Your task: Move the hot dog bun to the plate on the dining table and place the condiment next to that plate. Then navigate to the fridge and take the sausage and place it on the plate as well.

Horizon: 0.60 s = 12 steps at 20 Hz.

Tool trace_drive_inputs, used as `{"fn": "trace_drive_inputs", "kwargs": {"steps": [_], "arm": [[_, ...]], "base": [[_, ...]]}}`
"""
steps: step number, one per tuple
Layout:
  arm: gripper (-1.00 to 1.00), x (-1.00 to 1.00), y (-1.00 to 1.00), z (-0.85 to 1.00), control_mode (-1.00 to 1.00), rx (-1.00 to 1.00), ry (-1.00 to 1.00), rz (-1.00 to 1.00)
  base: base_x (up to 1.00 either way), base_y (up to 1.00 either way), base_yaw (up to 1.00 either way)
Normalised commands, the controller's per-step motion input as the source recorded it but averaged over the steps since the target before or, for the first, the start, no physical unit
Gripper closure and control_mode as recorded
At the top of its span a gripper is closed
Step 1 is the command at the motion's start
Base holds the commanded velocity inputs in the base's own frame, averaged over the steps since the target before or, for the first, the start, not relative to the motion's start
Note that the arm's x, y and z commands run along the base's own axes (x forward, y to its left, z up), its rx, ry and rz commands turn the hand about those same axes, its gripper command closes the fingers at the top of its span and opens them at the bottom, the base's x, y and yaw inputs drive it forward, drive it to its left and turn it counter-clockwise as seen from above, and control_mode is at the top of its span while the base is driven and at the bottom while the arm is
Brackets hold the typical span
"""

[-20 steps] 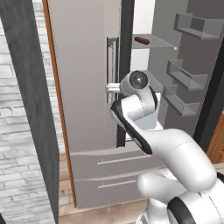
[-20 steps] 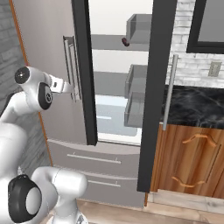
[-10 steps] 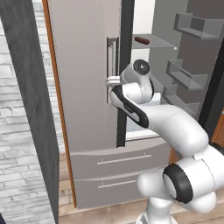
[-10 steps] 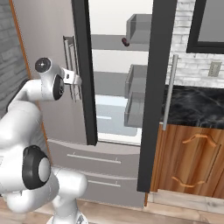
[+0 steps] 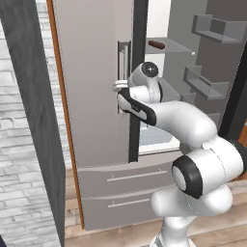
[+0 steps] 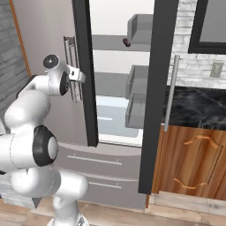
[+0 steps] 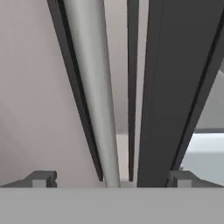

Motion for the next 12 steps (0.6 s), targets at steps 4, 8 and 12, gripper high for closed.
{"fn": "trace_drive_inputs", "kwargs": {"steps": [4,8,12], "arm": [[-1.0,0.59,0.18,-0.09,-1.0,0.0,0.02,0.0],[-1.0,0.52,0.01,-0.2,-1.0,0.0,0.0,0.0],[-1.0,0.47,0.0,-0.15,-1.0,0.01,0.0,0.0]], "base": [[0.0,0.0,0.0],[0.0,0.0,0.0],[0.0,0.0,0.0]]}}
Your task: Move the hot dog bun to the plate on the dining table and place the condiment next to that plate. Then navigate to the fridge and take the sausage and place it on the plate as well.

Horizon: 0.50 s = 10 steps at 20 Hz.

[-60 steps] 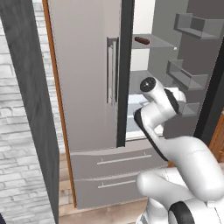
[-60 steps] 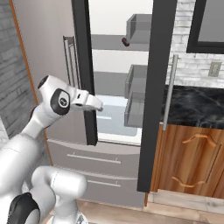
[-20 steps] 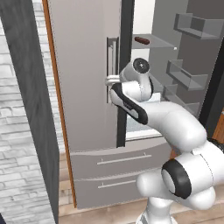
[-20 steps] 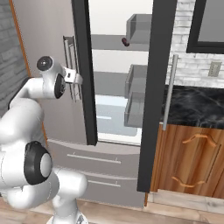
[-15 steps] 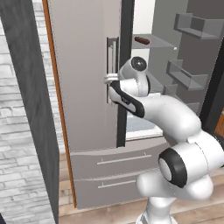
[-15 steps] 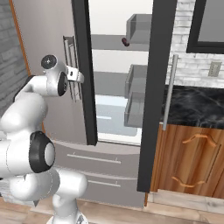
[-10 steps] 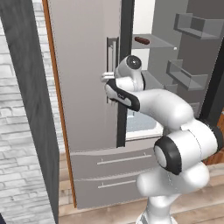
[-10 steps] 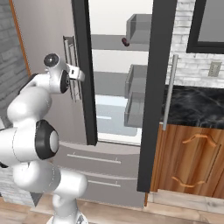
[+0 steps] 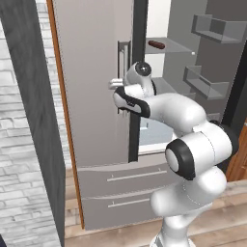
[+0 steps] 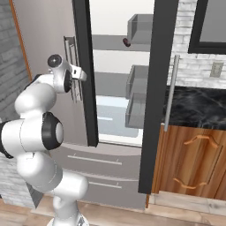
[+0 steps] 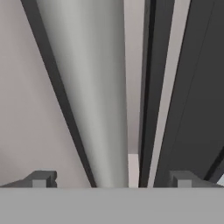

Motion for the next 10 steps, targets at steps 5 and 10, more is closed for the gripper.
{"fn": "trace_drive_inputs", "kwargs": {"steps": [5,10], "arm": [[1.0,0.42,0.0,-0.2,-1.0,0.0,-0.05,0.0],[1.0,0.02,0.08,-0.07,-1.0,0.0,-0.07,0.0]], "base": [[0.0,0.0,0.0],[0.0,0.0,0.0]]}}
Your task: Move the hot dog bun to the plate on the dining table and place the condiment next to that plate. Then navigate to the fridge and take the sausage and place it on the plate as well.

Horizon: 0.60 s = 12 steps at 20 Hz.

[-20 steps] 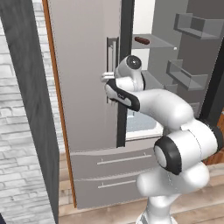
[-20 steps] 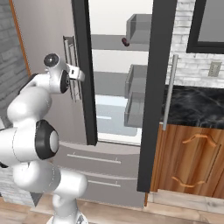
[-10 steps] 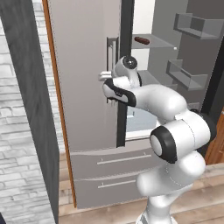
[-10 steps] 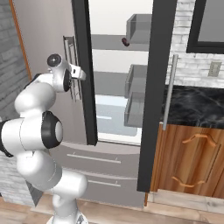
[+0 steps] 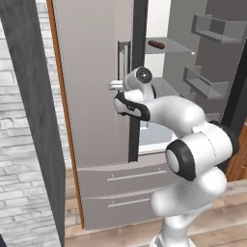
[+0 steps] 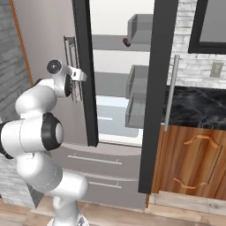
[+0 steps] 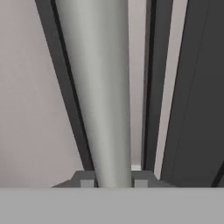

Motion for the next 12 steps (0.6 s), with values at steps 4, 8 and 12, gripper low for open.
{"fn": "trace_drive_inputs", "kwargs": {"steps": [4,8,12], "arm": [[1.0,-0.65,0.19,-0.08,-1.0,0.0,-0.1,0.0],[1.0,-0.96,0.43,-0.01,-1.0,0.01,-0.02,0.0],[1.0,-0.88,0.8,0.0,-1.0,0.0,0.0,0.0]], "base": [[0.0,0.0,0.0],[0.0,0.0,0.0],[0.0,0.0,0.0]]}}
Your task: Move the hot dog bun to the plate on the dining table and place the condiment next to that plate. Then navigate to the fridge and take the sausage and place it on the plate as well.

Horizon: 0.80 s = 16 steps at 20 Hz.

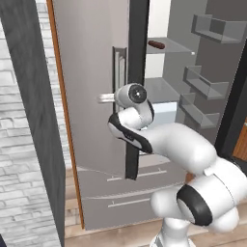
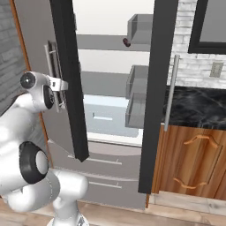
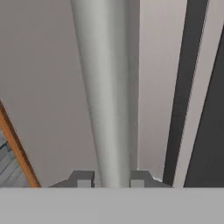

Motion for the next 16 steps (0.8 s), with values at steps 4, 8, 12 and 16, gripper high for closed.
{"fn": "trace_drive_inputs", "kwargs": {"steps": [4,8,12,16], "arm": [[1.0,-0.75,0.99,0.0,-1.0,0.0,0.03,-0.02],[-1.0,-0.57,0.81,0.0,-1.0,0.0,0.1,-0.08],[-1.0,-0.86,-0.13,0.05,-1.0,0.12,-0.19,-0.03],[-1.0,-1.0,-0.6,0.19,-1.0,0.34,-0.09,-0.05]], "base": [[0.0,0.0,0.0],[0.0,0.0,0.0],[0.0,0.0,0.0],[0.0,0.0,0.0]]}}
